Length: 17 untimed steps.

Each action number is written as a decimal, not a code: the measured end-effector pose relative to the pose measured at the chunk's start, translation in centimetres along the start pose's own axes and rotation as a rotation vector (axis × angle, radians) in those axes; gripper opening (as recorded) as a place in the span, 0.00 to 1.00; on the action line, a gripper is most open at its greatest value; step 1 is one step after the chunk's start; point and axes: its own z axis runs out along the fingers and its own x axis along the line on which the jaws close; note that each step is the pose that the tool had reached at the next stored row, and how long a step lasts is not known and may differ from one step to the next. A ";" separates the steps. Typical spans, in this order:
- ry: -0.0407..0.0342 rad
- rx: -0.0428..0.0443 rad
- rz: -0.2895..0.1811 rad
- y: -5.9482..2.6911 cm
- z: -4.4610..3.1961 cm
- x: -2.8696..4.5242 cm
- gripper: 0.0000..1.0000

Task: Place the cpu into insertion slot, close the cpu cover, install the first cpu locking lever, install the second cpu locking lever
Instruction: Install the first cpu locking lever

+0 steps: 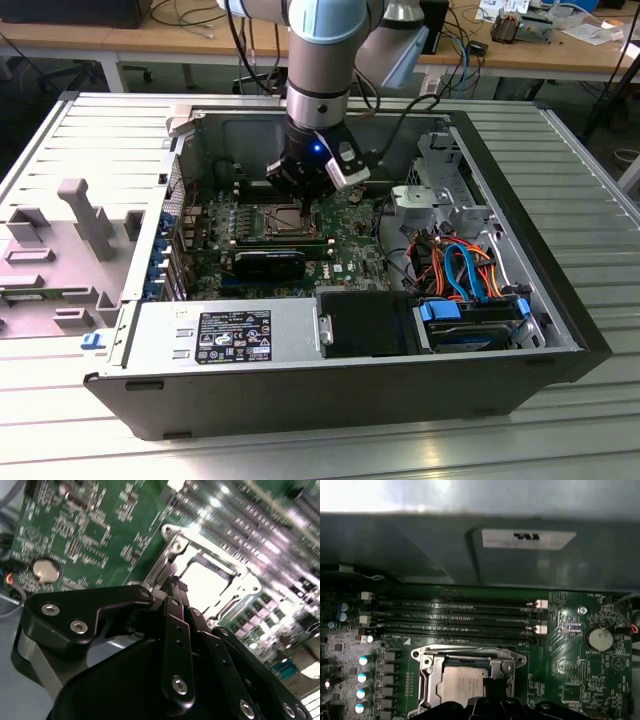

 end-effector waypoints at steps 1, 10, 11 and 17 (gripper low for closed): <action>0.0002 0.0023 0.000 -0.22 0.00 0.01 0.11; 0.0015 0.0322 0.024 -0.31 -0.84 0.03 0.11; 0.0015 0.0322 0.025 -0.31 -1.04 0.04 0.11; 0.0015 0.0322 0.025 -0.28 -2.42 0.08 0.11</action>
